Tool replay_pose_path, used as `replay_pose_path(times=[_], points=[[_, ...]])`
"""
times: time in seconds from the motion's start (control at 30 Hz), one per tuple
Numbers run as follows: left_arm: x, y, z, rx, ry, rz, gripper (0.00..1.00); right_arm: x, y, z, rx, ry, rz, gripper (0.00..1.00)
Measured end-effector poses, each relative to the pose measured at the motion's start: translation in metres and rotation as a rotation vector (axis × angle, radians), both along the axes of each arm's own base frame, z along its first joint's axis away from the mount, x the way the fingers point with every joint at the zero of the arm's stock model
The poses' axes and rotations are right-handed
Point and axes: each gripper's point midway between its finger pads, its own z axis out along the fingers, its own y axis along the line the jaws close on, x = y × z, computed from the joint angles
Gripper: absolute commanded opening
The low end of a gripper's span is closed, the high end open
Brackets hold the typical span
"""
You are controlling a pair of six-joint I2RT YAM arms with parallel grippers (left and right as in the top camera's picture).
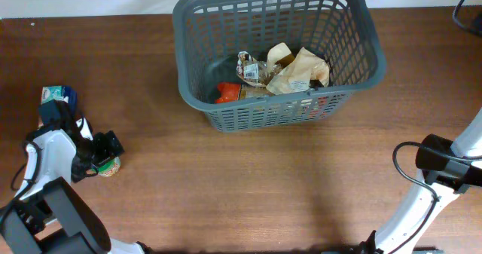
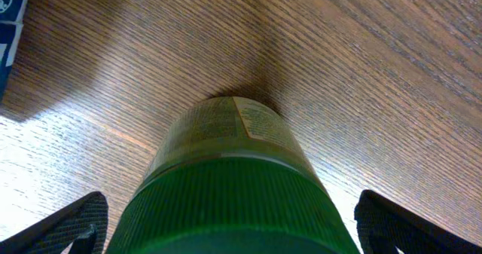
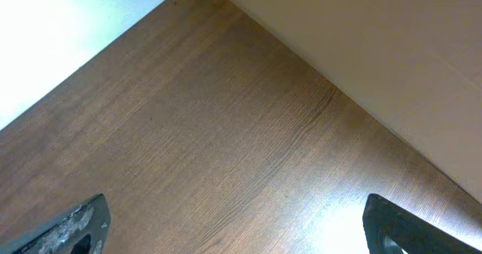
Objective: Pack container
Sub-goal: 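Lift the green-lidded jar and carry it toward the basket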
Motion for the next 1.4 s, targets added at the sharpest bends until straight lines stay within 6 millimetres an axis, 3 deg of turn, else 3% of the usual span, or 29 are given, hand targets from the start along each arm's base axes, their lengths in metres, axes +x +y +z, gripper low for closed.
replay_pose_path(times=[0.3,0.33,0.4,0.43,0.57,0.6,1.17,1.27,1.37,1.4], points=[[-0.002,-0.001,-0.009,-0.015,0.027,0.000,0.94,0.000,0.000,0.000,0.000,0.000,0.000,0.99],[-0.003,-0.001,-0.012,-0.019,0.035,0.000,0.89,0.000,0.000,0.000,0.000,0.000,0.000,0.99],[-0.004,-0.002,-0.016,-0.026,0.047,0.000,0.68,0.000,0.000,0.000,0.000,0.000,0.000,0.99],[-0.004,-0.002,-0.017,-0.027,0.051,-0.005,0.42,0.000,0.000,0.000,0.000,0.000,0.000,0.99],[0.002,-0.001,-0.011,-0.022,0.020,-0.007,0.07,0.000,0.000,0.000,0.000,0.000,0.000,0.99],[0.001,-0.001,-0.012,-0.026,0.023,-0.004,0.02,0.000,0.000,0.000,0.000,0.000,0.000,0.99],[0.002,-0.013,-0.011,-0.093,0.020,-0.008,0.02,0.000,0.000,0.000,0.000,0.000,0.000,0.99],[0.020,-0.009,0.008,-0.103,-0.031,-0.017,0.02,0.000,0.000,0.000,0.000,0.000,0.000,0.99],[0.052,0.000,0.043,-0.083,-0.143,-0.041,0.02,0.000,0.000,0.000,0.000,0.000,0.000,0.99],[0.067,0.004,0.066,-0.066,-0.204,-0.058,0.02,0.000,0.000,0.000,0.000,0.000,0.000,0.99]])
